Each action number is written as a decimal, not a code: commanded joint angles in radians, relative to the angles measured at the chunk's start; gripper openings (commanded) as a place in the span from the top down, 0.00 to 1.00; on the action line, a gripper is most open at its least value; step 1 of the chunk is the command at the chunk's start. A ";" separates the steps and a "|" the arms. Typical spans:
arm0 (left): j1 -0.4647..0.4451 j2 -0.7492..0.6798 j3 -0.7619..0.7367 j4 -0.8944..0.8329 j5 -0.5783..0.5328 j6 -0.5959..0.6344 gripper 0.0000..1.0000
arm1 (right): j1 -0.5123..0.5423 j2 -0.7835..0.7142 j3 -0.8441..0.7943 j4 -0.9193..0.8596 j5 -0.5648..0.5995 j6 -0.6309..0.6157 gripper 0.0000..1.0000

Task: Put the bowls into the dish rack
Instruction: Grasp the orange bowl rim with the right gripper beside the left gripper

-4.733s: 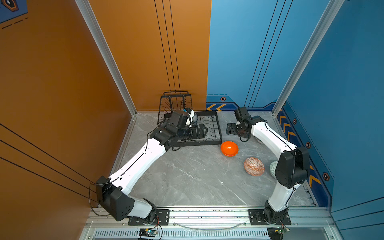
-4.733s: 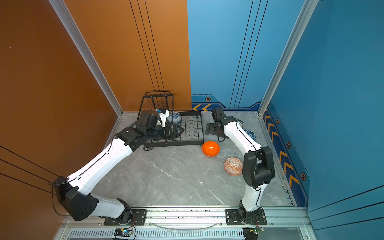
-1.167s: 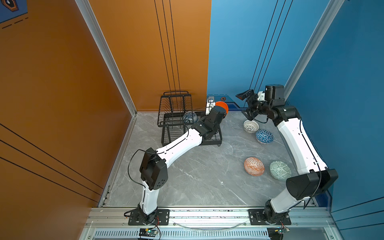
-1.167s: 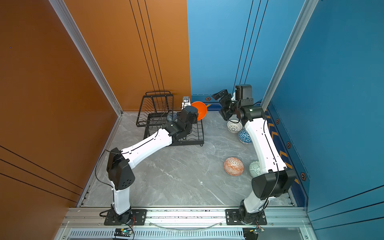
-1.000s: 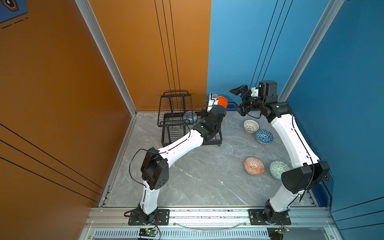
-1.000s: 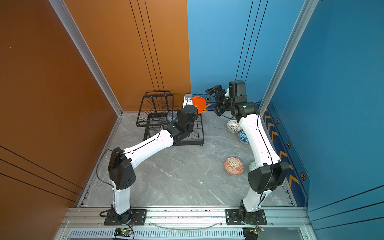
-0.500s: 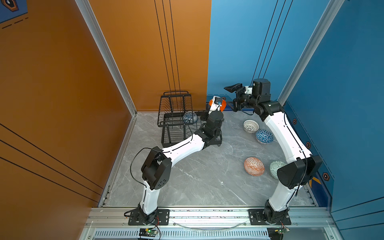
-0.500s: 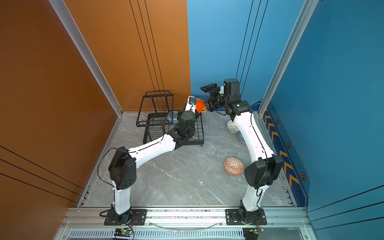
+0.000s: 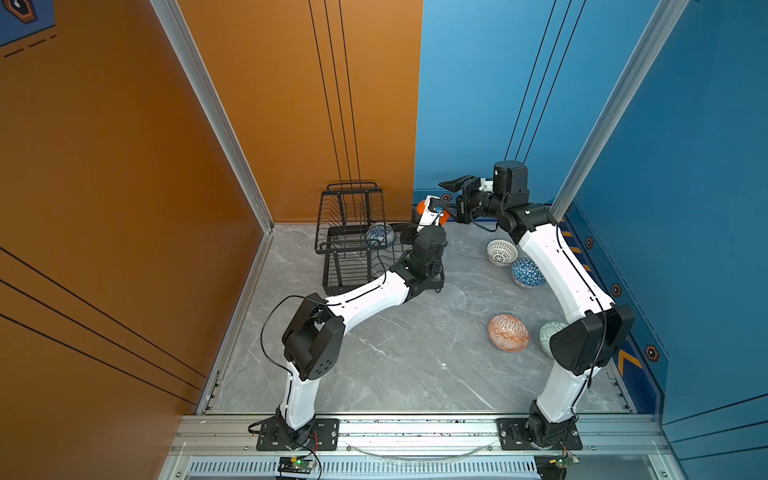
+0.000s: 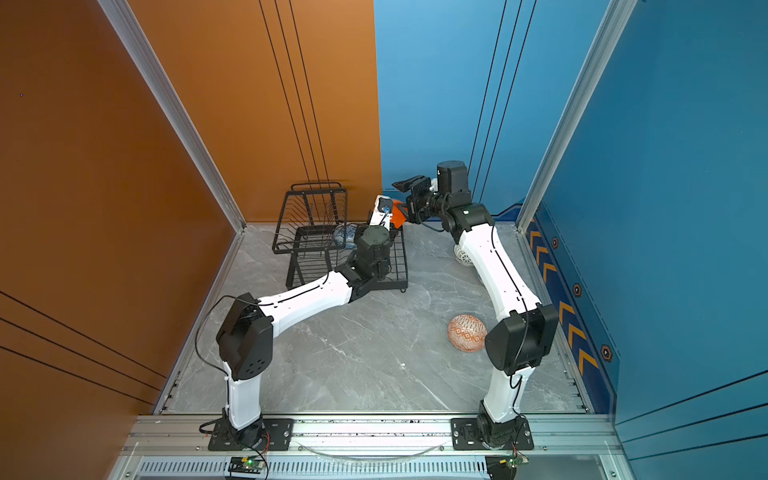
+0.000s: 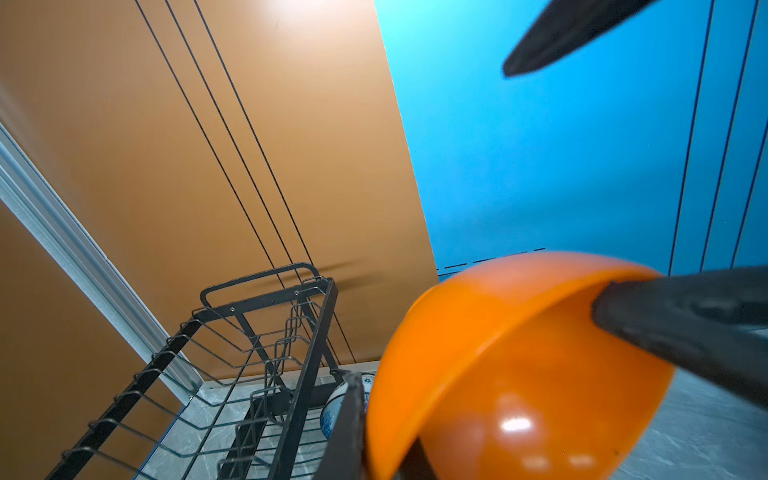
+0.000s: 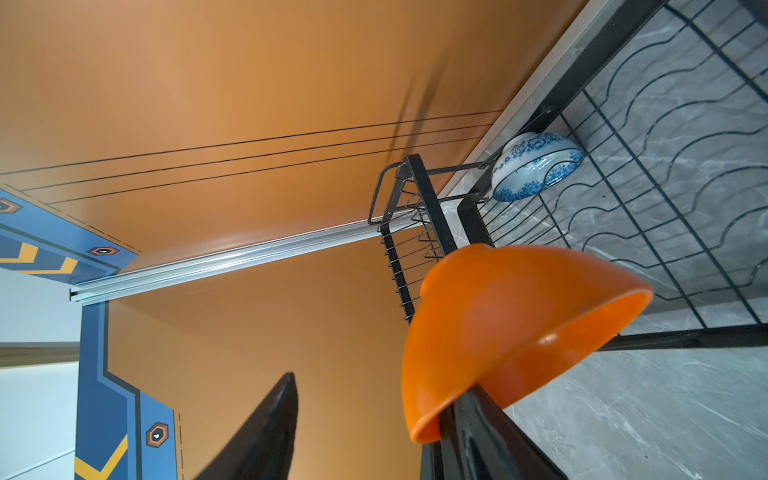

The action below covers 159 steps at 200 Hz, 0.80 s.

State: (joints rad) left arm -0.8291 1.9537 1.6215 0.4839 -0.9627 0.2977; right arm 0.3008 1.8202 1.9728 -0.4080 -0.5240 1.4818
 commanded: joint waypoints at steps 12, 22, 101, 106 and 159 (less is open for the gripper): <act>-0.029 -0.058 -0.021 0.061 -0.013 0.015 1.00 | 0.009 0.013 -0.026 0.053 0.011 0.024 0.46; -0.030 -0.062 -0.027 0.063 -0.014 0.016 1.00 | 0.007 0.008 -0.042 0.059 0.017 0.031 0.49; -0.050 -0.082 -0.049 0.065 -0.017 0.000 1.00 | 0.000 0.017 -0.095 0.147 0.007 0.099 0.75; -0.053 -0.082 -0.050 0.066 -0.019 0.000 1.00 | 0.000 0.017 -0.095 0.147 0.007 0.099 0.78; -0.060 -0.093 -0.062 0.066 -0.044 -0.008 1.00 | -0.001 0.009 -0.109 0.147 0.019 0.093 1.00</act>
State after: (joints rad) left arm -0.8616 1.9297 1.5715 0.5537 -1.0252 0.2123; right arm 0.3275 1.8217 1.8778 -0.2749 -0.5507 1.7000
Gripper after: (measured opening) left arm 0.104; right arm 0.081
